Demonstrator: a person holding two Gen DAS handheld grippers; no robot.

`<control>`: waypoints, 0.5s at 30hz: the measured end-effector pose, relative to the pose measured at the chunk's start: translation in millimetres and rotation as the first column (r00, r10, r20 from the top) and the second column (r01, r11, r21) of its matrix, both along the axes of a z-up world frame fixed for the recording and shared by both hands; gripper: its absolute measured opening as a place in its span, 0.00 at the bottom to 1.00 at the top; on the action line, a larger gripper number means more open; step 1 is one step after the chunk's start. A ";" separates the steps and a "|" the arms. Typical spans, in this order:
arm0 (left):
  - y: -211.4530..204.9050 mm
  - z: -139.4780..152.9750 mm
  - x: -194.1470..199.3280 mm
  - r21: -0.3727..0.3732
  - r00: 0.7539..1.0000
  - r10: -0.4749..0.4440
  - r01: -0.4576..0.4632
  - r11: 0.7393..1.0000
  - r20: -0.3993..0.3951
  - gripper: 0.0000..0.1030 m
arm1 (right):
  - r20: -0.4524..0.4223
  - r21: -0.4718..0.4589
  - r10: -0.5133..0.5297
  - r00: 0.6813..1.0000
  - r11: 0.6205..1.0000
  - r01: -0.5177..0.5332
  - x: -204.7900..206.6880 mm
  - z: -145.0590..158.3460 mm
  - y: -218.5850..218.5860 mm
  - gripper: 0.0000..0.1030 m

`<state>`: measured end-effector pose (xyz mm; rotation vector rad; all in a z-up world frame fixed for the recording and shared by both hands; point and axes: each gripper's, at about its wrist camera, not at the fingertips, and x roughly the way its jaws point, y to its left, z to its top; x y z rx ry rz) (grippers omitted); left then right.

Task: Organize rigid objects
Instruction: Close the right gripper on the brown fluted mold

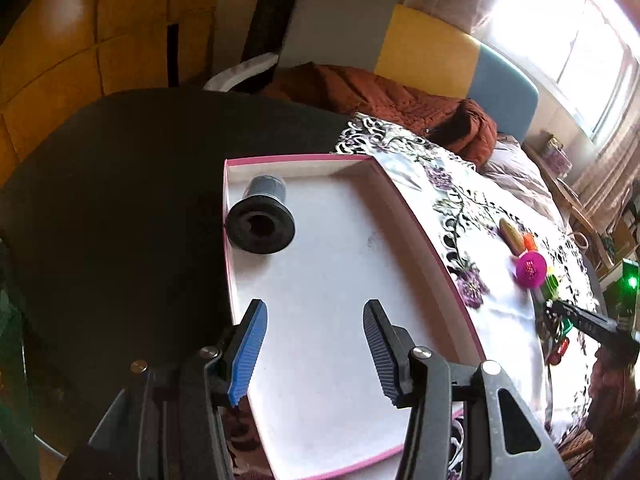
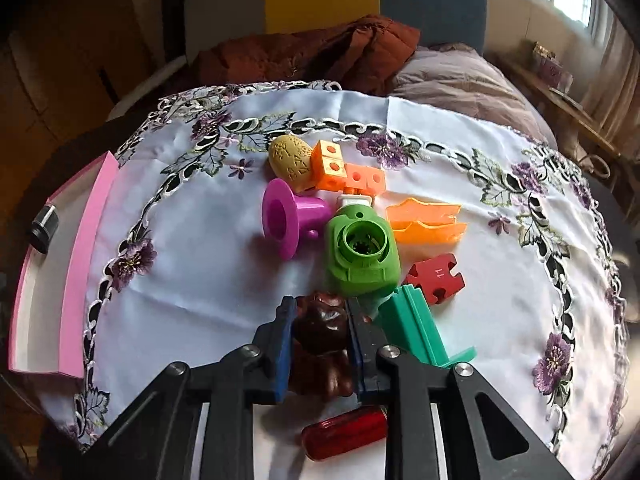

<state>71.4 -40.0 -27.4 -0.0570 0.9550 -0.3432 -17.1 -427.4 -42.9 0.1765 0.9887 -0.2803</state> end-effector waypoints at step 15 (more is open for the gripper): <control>10.0 -2.8 -29.3 0.041 1.000 0.001 -0.002 0.999 0.026 0.49 | 0.011 -0.078 0.018 1.000 0.997 -0.017 1.8 -1.5 12.6 0.23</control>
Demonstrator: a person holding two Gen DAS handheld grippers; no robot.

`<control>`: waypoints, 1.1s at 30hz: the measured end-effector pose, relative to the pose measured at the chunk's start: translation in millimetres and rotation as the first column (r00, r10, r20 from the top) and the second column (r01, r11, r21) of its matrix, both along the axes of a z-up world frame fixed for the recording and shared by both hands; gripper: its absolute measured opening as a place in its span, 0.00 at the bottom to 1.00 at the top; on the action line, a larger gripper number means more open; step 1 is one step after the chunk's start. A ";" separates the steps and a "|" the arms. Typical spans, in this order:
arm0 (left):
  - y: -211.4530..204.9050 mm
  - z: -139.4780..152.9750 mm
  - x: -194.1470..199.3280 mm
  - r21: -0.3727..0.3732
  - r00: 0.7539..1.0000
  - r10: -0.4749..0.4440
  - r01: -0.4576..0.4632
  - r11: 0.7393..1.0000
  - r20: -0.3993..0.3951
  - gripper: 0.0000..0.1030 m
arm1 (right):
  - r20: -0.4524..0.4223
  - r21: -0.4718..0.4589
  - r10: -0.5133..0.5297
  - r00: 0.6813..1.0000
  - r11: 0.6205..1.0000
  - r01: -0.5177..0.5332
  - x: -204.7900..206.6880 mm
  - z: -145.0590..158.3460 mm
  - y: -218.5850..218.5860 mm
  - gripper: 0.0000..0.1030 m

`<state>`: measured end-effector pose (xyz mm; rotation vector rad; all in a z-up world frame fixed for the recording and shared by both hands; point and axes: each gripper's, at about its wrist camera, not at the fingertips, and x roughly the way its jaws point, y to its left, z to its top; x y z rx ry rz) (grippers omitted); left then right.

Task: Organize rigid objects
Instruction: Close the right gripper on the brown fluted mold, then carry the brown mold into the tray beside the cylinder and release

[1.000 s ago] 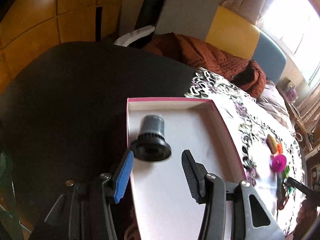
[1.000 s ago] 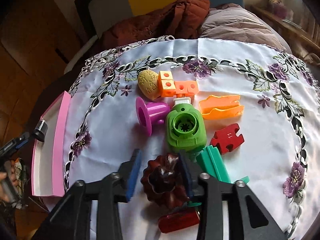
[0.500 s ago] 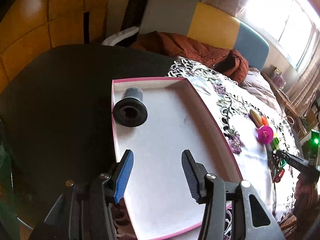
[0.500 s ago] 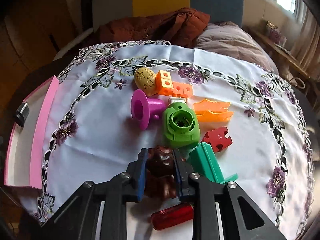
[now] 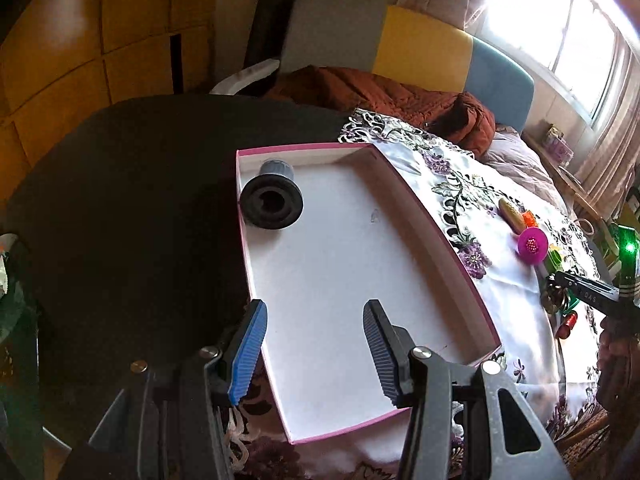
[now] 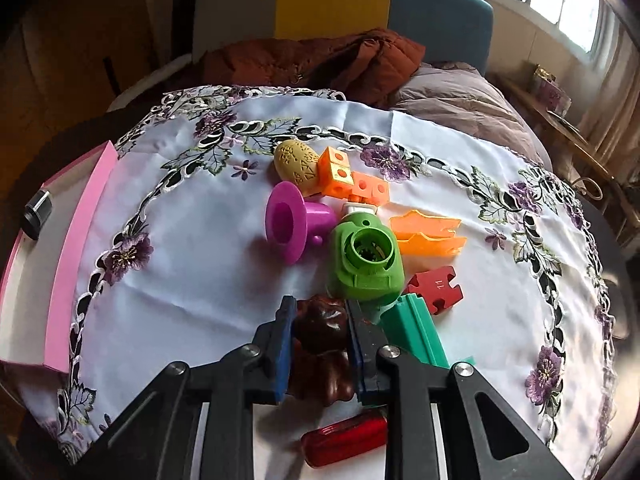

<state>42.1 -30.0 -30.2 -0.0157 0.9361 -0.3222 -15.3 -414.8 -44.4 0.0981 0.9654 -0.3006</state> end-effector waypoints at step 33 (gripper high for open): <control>74.9 -6.2 -0.2 -0.048 0.985 0.169 -0.170 0.984 -0.023 0.49 | 0.129 0.193 0.489 0.863 0.841 -0.505 103.7 37.4 252.9 0.23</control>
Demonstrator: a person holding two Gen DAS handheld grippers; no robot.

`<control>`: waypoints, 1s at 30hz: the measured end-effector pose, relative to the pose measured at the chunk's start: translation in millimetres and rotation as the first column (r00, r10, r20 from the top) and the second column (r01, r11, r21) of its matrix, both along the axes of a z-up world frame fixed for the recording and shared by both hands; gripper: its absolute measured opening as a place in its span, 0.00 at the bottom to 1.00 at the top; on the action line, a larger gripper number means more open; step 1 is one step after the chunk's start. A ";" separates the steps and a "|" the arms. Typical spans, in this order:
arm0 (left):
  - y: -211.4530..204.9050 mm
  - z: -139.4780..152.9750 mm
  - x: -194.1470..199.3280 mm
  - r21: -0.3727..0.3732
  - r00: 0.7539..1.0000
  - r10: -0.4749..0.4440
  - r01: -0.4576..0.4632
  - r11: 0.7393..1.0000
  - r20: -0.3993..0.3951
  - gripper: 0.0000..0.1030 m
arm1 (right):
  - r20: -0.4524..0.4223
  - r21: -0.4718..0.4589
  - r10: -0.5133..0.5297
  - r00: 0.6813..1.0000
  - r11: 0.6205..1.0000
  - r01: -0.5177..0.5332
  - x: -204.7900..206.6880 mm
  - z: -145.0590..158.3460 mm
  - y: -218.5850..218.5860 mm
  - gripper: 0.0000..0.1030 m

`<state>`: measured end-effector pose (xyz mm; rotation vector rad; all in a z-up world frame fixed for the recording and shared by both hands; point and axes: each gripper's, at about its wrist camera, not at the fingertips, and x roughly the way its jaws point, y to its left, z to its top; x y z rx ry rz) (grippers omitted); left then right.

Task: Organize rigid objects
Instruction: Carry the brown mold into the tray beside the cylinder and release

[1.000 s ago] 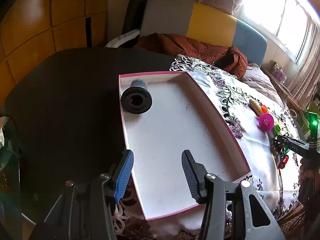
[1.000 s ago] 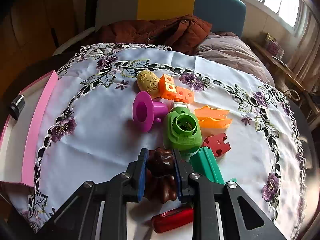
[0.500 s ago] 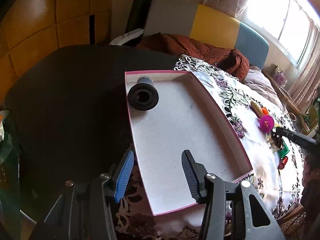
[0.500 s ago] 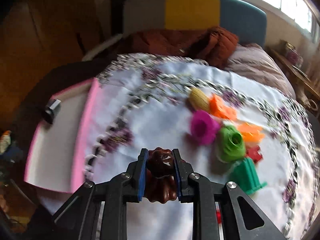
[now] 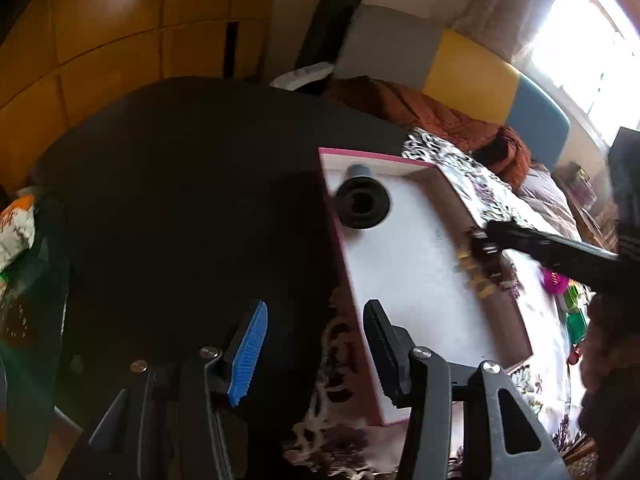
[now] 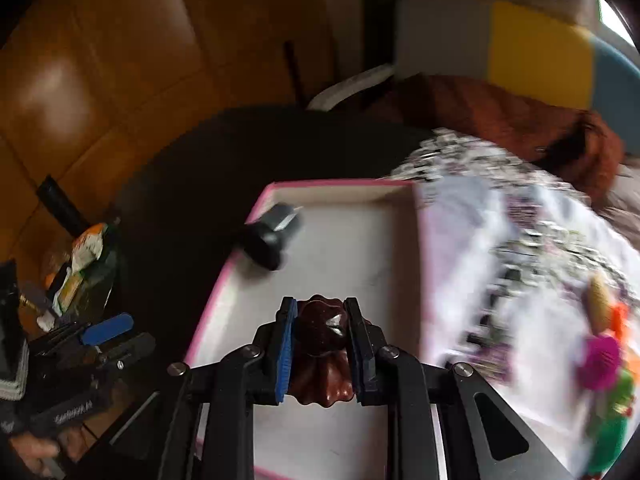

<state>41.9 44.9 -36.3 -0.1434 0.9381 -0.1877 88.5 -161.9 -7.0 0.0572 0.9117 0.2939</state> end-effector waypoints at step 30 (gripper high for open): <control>1.0 2.7 -6.9 0.019 1.000 -0.008 0.008 1.000 0.010 0.49 | 0.019 -0.003 0.003 1.000 1.000 -0.003 10.4 -16.4 43.0 0.50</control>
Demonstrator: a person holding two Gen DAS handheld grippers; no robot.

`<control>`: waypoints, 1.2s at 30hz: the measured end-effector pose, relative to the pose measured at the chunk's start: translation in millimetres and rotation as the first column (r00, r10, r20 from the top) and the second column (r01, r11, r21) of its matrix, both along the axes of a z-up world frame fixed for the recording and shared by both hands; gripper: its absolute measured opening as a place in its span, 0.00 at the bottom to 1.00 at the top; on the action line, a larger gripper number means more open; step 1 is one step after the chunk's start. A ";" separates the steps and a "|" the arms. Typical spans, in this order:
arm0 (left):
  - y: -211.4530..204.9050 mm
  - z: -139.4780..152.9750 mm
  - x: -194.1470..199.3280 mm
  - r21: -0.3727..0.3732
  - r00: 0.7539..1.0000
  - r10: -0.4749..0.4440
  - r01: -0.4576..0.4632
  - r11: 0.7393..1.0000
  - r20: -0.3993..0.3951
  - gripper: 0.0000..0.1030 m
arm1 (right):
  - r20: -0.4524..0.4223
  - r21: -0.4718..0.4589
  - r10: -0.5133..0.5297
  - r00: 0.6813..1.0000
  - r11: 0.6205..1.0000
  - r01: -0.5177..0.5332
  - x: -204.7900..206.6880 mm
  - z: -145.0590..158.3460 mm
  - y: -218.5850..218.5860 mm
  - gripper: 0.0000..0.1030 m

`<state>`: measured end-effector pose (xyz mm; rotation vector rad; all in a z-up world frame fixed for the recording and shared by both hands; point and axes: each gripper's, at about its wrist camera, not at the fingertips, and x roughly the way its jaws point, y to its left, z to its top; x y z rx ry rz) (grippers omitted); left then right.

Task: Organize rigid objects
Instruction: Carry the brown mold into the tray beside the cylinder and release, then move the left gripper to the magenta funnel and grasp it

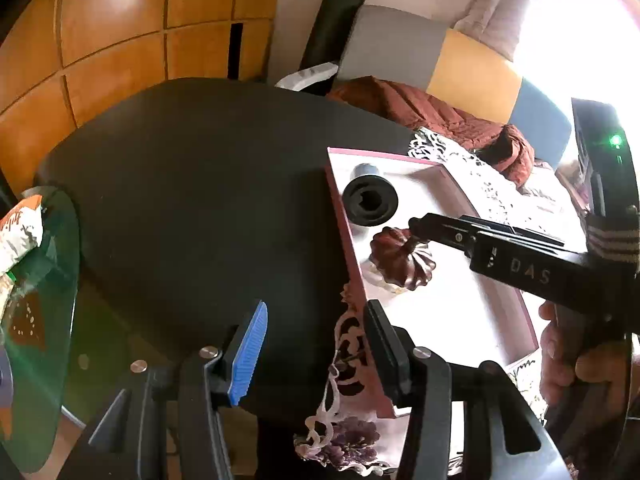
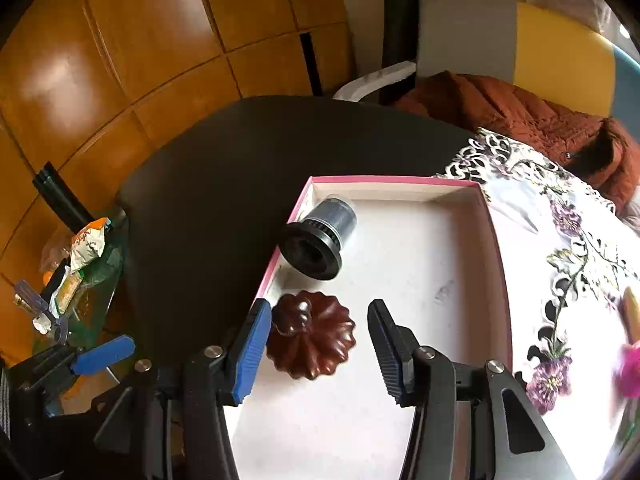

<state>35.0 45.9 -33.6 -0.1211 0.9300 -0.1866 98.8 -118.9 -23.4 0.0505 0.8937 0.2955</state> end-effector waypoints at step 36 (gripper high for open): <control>-106.6 35.0 -24.7 0.062 0.943 -0.326 0.322 0.945 0.068 0.49 | 0.167 -0.038 -0.528 0.833 0.840 0.541 -119.3 48.4 -264.6 0.79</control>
